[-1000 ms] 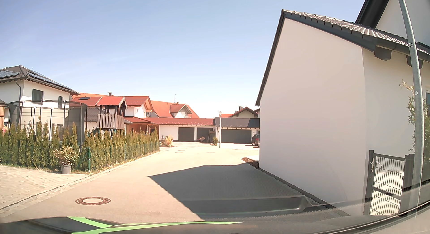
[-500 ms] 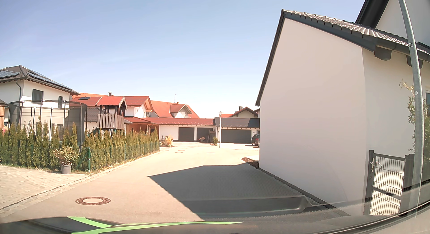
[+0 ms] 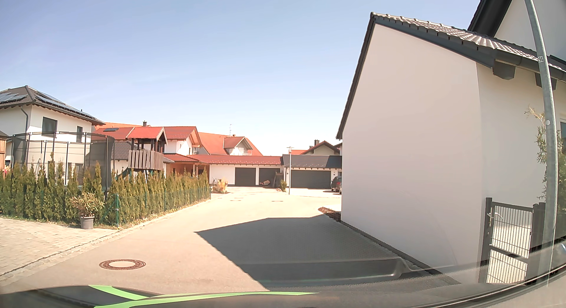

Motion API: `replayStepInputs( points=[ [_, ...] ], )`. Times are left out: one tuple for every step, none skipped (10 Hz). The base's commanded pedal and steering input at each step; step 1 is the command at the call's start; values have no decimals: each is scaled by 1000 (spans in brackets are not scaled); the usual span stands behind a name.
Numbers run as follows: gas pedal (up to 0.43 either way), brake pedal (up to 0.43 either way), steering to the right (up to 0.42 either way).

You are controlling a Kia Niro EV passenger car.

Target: Follow the waypoints while adhering to traffic rules and regulations

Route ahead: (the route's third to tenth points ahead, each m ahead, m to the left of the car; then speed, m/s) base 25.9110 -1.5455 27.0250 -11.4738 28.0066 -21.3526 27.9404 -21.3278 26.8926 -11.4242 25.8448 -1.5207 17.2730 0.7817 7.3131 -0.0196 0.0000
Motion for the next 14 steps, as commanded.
replayStepInputs(
  points=[
    [0, 415, -42],
    [0, 415, -42],
    [0, 415, -41],
    [0, 415, -41],
    [0, 415, -41],
    [0, 415, -42],
    [0, 415, -42],
    [0, 415, -42],
    [0, 415, -41],
    [0, 415, -42],
    [0, 415, -42],
    [0, 415, -41],
    [0, 415, -41],
    [0, 415, -42]
  ],
)
